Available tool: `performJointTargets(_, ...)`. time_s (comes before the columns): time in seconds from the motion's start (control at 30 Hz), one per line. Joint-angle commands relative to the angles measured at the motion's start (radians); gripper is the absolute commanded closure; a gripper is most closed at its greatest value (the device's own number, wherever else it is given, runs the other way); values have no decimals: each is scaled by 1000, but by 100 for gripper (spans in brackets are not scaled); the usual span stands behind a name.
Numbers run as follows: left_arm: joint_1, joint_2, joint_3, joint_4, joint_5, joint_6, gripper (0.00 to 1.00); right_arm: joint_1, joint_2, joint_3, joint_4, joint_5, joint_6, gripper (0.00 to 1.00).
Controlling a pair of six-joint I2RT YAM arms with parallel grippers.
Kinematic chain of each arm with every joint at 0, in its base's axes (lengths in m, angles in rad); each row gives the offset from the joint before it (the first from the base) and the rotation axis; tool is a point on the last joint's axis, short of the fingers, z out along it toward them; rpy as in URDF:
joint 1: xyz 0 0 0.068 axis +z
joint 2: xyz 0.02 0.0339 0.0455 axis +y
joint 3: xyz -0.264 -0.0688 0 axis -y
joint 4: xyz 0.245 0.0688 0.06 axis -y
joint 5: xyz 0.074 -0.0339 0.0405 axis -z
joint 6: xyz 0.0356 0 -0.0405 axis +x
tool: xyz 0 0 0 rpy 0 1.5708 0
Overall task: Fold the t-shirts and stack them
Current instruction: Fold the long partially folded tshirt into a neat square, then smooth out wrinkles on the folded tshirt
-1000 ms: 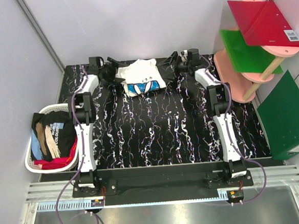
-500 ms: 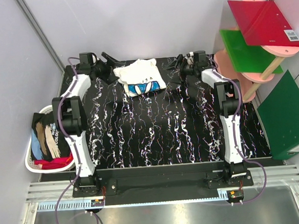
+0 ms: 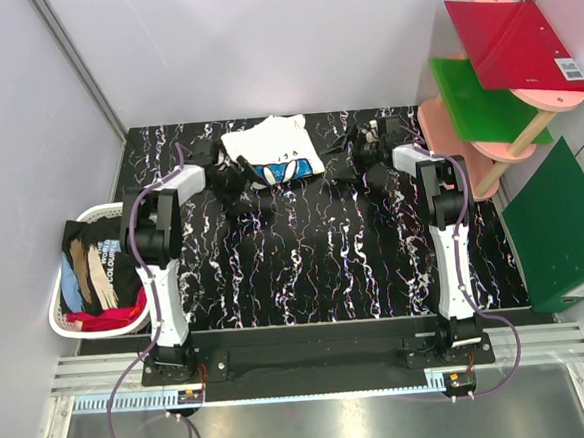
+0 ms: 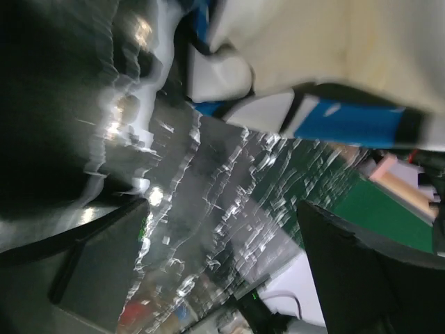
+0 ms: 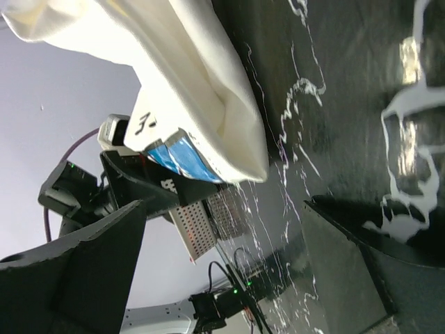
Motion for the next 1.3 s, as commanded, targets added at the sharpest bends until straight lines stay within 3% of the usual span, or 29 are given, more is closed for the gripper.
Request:
performJointTargets(0.0, -38, 37, 81, -9, -15, 23, 1, 6, 55, 68, 4, 37, -10, 0)
performJointTargets(0.3, -66, 179, 308, -79, -114, -29, 2, 44, 141, 223, 2, 32, 53, 1)
performJointTargets(0.4, -65, 244, 405, -128, -142, -31, 12, 58, 154, 248, 1, 29, 70, 1)
performJointTargets(0.43, -65, 276, 425, -133, -142, -34, 19, 63, 151, 248, 2, 29, 71, 1)
performJointTargets(0.47, -62, 293, 461, -138, -139, -45, 44, 64, 148, 246, 2, 29, 73, 1)
performJointTargets(0.6, -58, 348, 512, -177, -99, -60, 100, 66, 128, 214, 1, 19, 67, 2)
performJointTargets(0.8, -58, 267, 405, -216, -40, 4, 100, 64, 72, 131, 1, -3, 42, 2)
performJointTargets(1.17, -63, -57, -110, -289, 26, 219, 100, 58, -55, 18, -19, -24, -24, 0)
performJointTargets(1.2, -63, -96, -142, -295, 25, 231, 95, 58, -61, 19, -28, -23, -36, 0)
performJointTargets(1.23, -63, -119, -191, -303, 14, 254, 82, 58, -76, 24, -66, -18, -76, 0)
performJointTargets(1.27, -65, -138, -213, -315, -4, 264, 36, 58, -87, 27, -92, -9, -102, 0)
